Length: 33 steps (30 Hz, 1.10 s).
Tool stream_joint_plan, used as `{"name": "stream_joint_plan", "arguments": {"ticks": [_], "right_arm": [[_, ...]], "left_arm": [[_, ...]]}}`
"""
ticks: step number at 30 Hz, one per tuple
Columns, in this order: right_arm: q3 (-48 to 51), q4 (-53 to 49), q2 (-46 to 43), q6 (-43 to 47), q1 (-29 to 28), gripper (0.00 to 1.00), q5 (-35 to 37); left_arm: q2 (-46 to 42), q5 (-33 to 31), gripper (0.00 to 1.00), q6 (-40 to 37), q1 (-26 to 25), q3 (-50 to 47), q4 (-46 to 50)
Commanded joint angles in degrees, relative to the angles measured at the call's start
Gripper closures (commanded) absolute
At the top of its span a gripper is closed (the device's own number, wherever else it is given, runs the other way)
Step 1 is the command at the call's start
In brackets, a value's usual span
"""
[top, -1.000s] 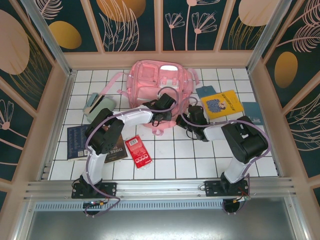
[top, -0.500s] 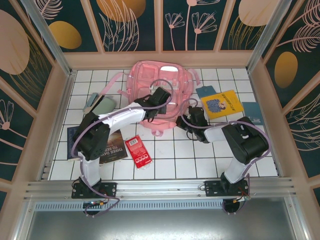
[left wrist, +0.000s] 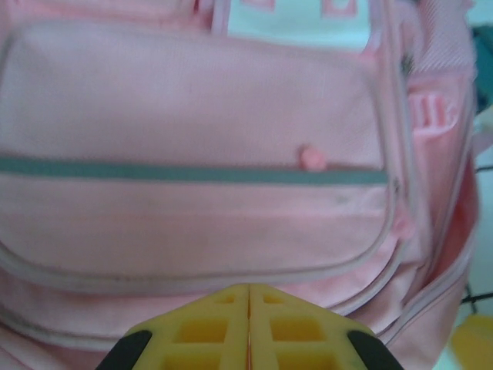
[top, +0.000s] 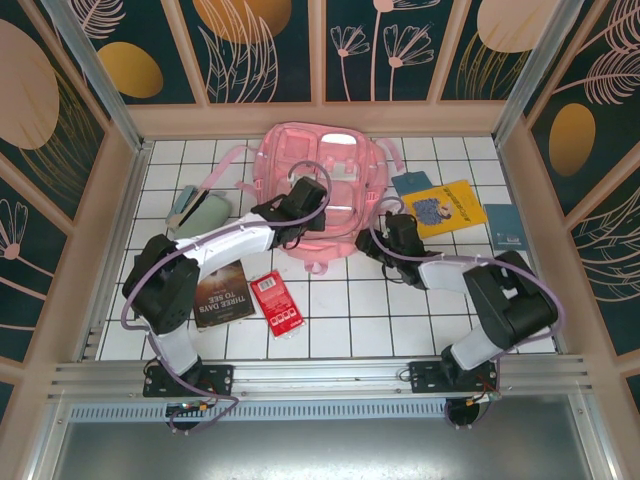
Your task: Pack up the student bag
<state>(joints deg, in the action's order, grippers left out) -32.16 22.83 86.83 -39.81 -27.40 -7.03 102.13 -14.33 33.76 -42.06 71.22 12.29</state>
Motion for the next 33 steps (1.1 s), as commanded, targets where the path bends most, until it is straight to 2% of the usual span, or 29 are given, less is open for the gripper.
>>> {"name": "stream_joint_plan", "arguments": {"ticks": [1, 5, 8, 10, 14, 17, 20, 23, 27, 29, 31, 33], "right_arm": [[-2.48, -4.12, -4.23, 2.83, 0.52, 0.56, 3.02], [-7.28, -6.63, -2.80, 3.50, 0.59, 0.55, 2.20], [-8.38, -8.05, -2.74, 3.62, 0.71, 0.54, 4.70], [-7.56, -8.47, -3.98, 3.46, 1.44, 0.47, 5.55], [-5.66, -7.65, -6.45, 7.11, 1.38, 0.50, 1.40], [-4.14, -7.73, -7.39, 8.52, 0.94, 0.49, -0.49], [-2.95, -7.71, -7.85, 8.86, 0.72, 0.48, -0.37], [-2.60, -7.11, -8.09, 9.26, -0.22, 0.48, -0.49], [-2.55, -6.59, -8.08, 9.14, -0.84, 0.48, 0.14], [-2.96, -6.36, -8.00, 9.35, -2.25, 0.48, 0.04], [-3.83, -5.47, -7.28, 9.66, -5.34, 0.47, -0.74], [-5.81, -5.05, -5.28, 9.75, -8.92, 0.48, -1.16]], "left_arm": [[-1.71, 2.96, 0.89, 2.05, -0.01, -4.29, -4.50], [-2.11, 3.82, 0.86, 2.89, -0.03, -7.67, -6.33], [-3.58, 4.30, 0.81, 2.92, -0.01, -9.36, -7.22], [-6.00, 4.48, 0.76, 2.62, -0.02, -10.65, -8.04], [-9.91, 2.77, 0.63, 3.84, -0.03, -13.68, -8.70], [-14.16, 0.32, 0.62, 6.63, -0.03, -18.08, -8.26], [-20.14, -3.49, 0.54, 10.56, 0.04, -24.08, -7.49], [-26.39, -7.30, 0.41, 13.60, 0.05, -29.32, -4.62], [-32.78, -9.18, 0.37, 15.35, 0.04, -33.78, -1.38], [-35.14, -11.86, 0.33, 16.56, -0.03, -34.78, 1.09], [-37.72, -16.50, 0.23, 19.01, 0.17, -35.52, 5.24], [-39.81, -18.84, 0.26, 21.58, 1.22, -35.88, 8.99]]}}
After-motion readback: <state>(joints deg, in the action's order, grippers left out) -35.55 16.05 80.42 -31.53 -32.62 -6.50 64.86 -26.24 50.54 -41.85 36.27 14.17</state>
